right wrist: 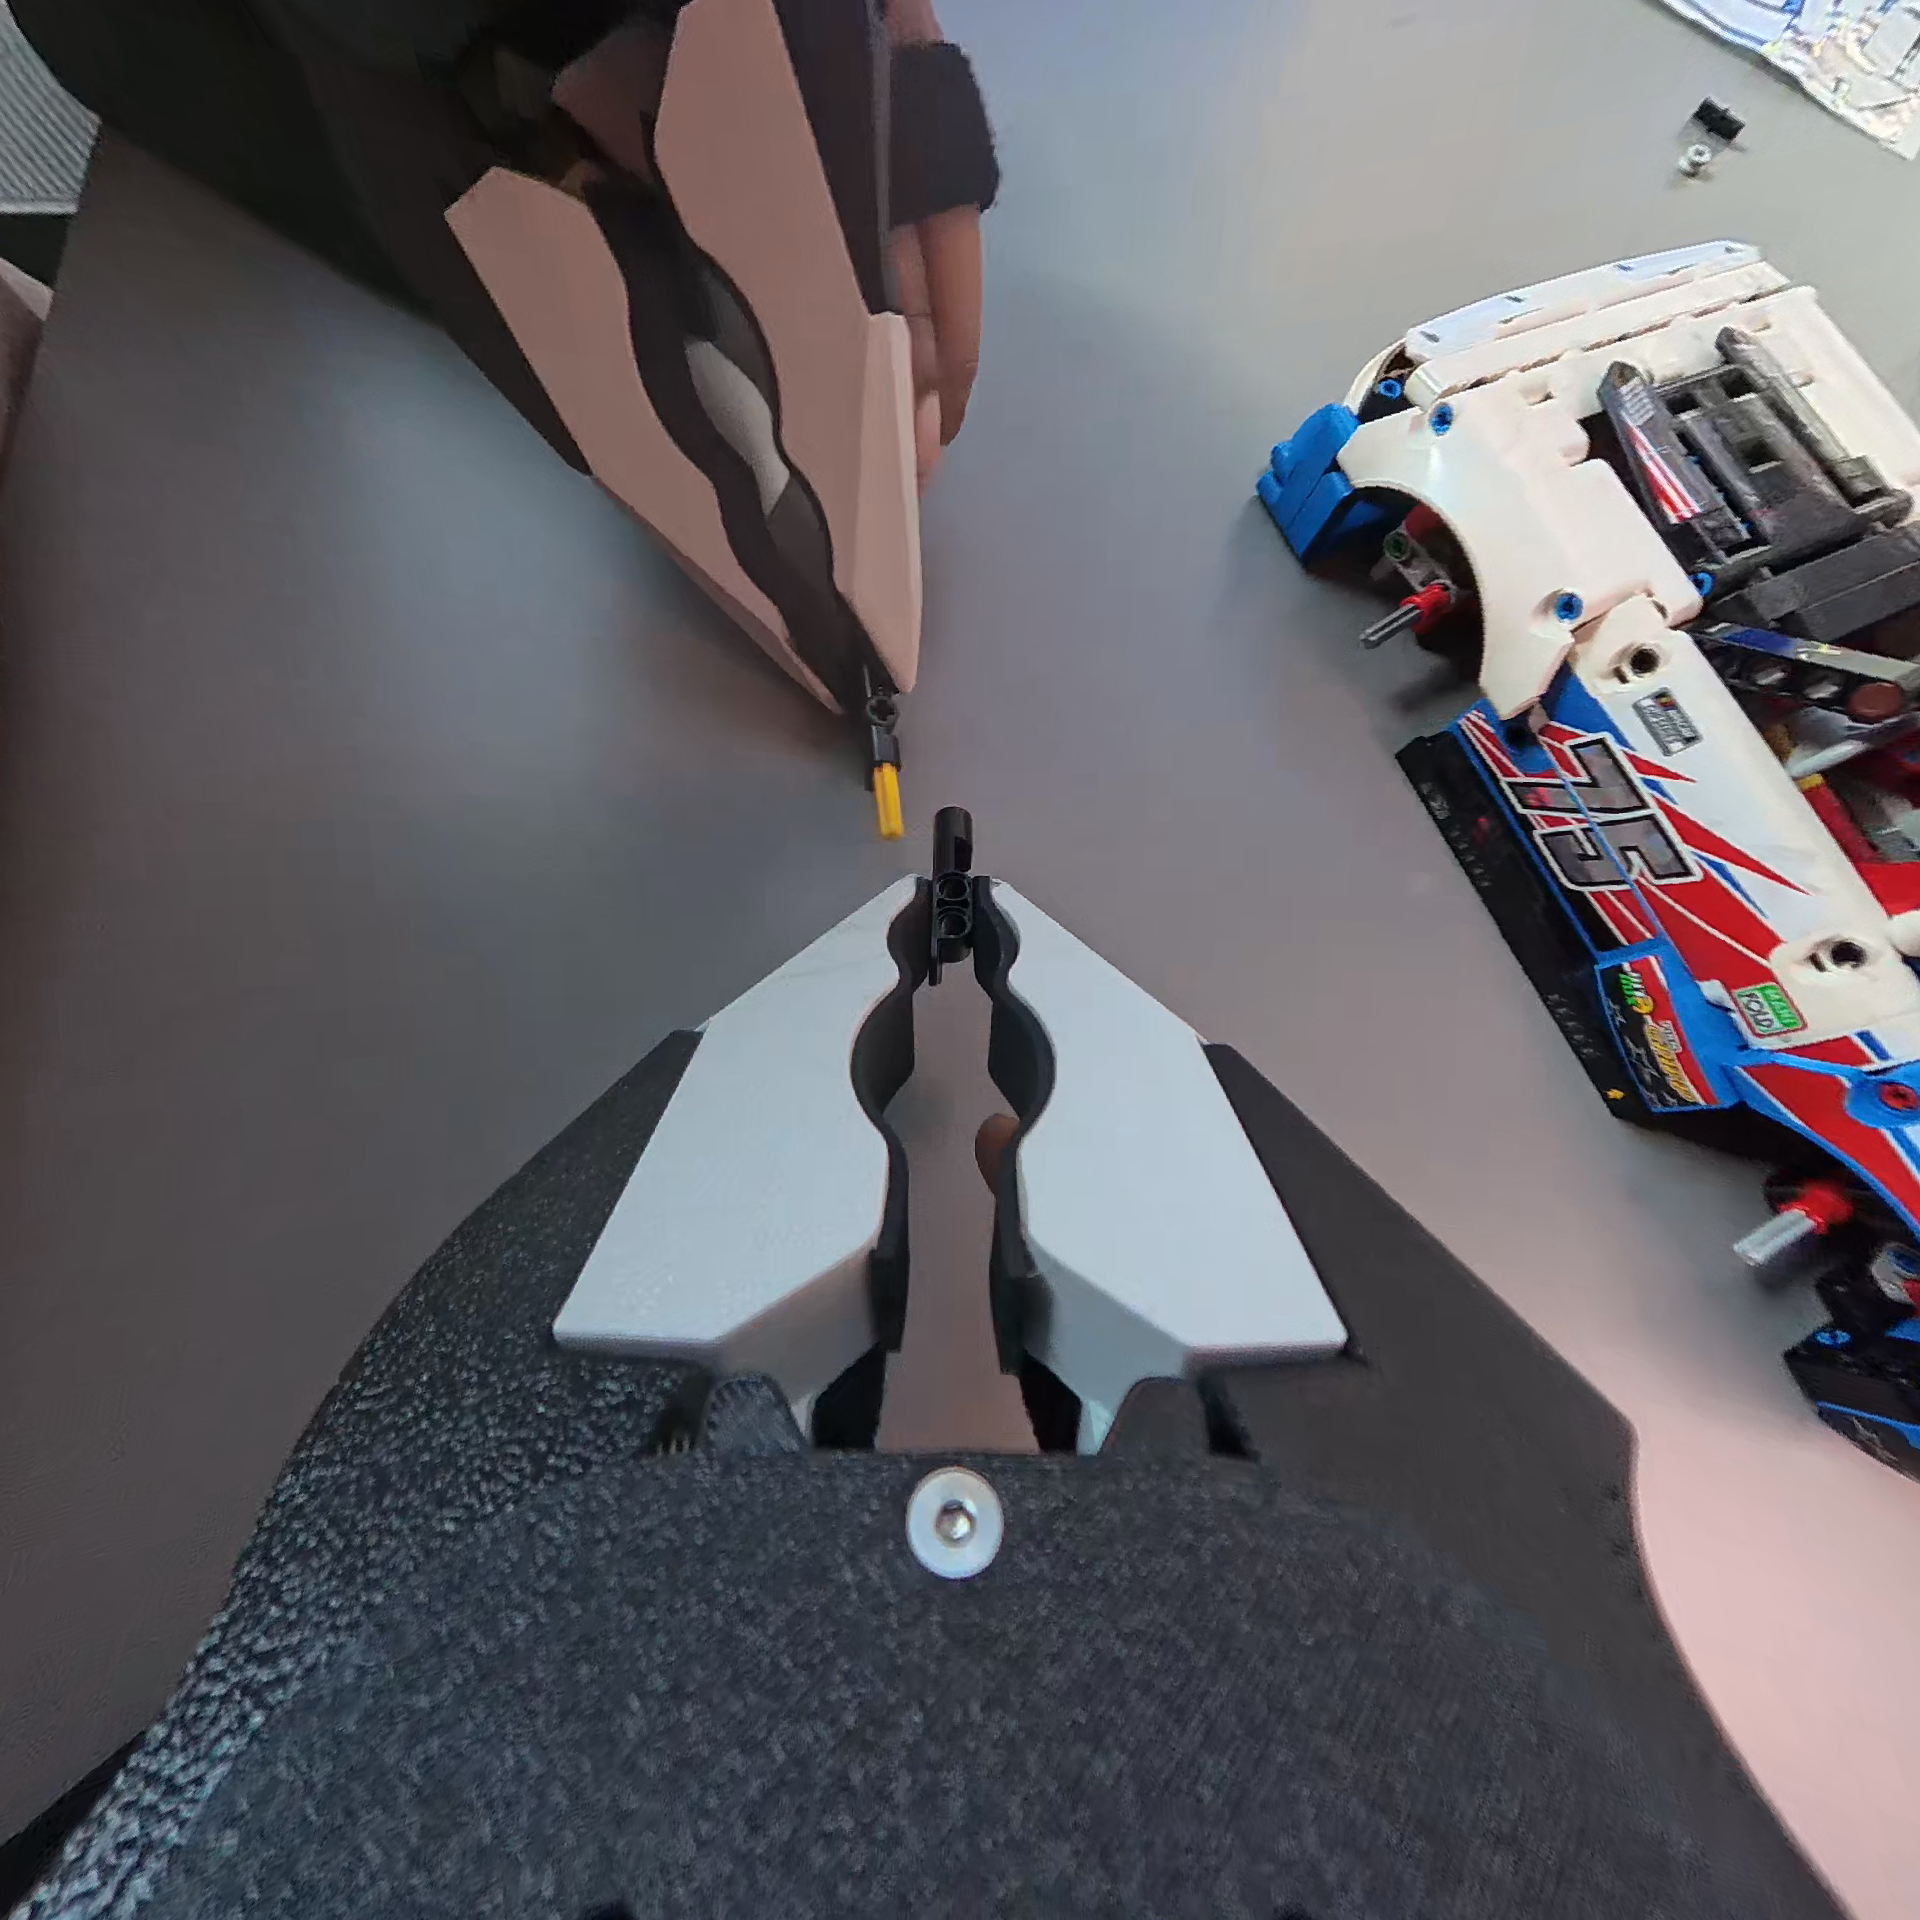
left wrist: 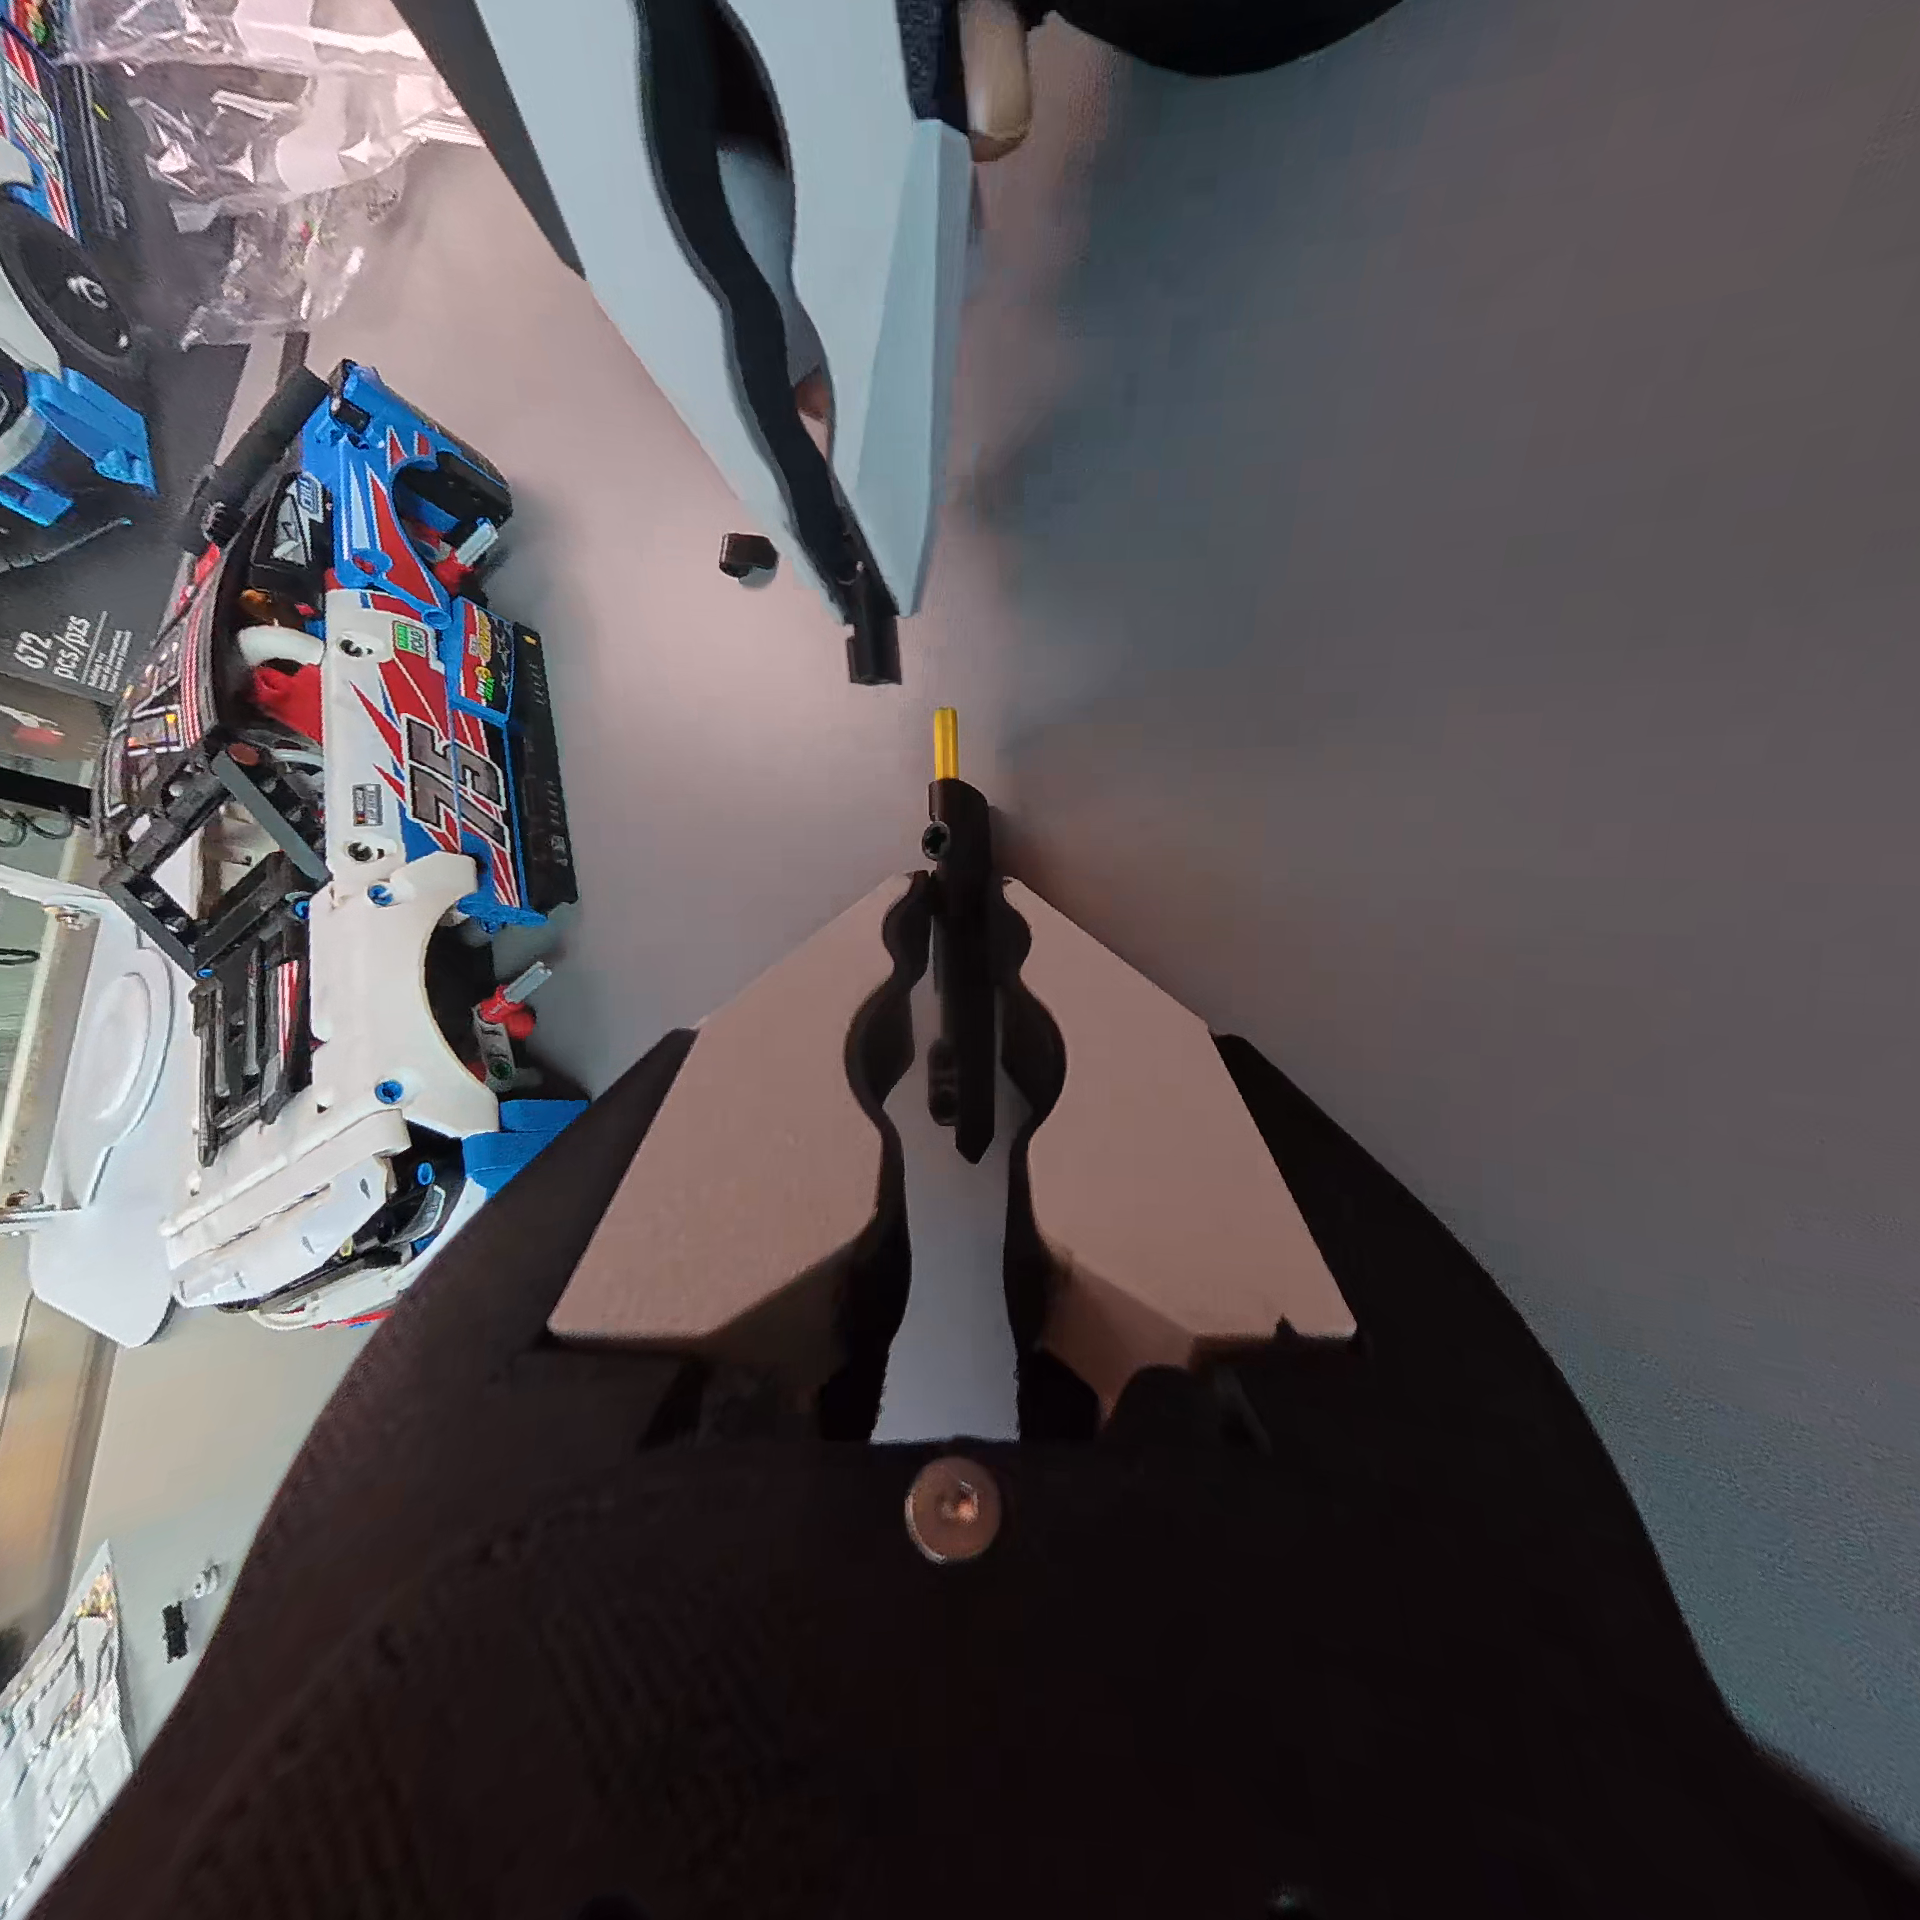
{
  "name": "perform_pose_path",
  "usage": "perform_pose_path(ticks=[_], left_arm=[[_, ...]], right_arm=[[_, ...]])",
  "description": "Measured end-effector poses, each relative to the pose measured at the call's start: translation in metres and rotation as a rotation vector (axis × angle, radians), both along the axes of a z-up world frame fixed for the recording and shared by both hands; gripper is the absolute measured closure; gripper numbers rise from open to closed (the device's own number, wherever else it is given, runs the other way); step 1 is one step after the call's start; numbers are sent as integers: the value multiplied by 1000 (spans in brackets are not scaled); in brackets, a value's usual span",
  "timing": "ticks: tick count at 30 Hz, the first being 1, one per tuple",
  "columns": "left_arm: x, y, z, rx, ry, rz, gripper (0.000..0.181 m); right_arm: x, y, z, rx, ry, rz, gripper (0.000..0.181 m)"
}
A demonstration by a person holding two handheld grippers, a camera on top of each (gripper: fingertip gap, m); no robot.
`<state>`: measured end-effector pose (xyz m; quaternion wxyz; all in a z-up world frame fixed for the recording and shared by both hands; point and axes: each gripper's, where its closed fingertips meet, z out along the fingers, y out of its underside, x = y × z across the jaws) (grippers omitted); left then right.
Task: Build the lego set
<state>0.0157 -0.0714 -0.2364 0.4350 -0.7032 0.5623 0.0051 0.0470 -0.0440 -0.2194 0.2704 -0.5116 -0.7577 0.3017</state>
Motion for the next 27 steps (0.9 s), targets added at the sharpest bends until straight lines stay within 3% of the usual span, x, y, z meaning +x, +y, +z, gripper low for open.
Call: perform_pose_path(ticks=[11, 19, 27], left_arm=[[3, -2, -1, 42, -15, -18, 173], [0, 0, -2, -107, -41, -14, 172], [1, 2, -5, -304, 4, -126, 172]], right_arm=[[-23, -17, -16, 52, -32, 103, 177], [-25, -21, -15, 30, -22, 133, 176], [-23, -18, -12, -26, -12, 114, 176]])
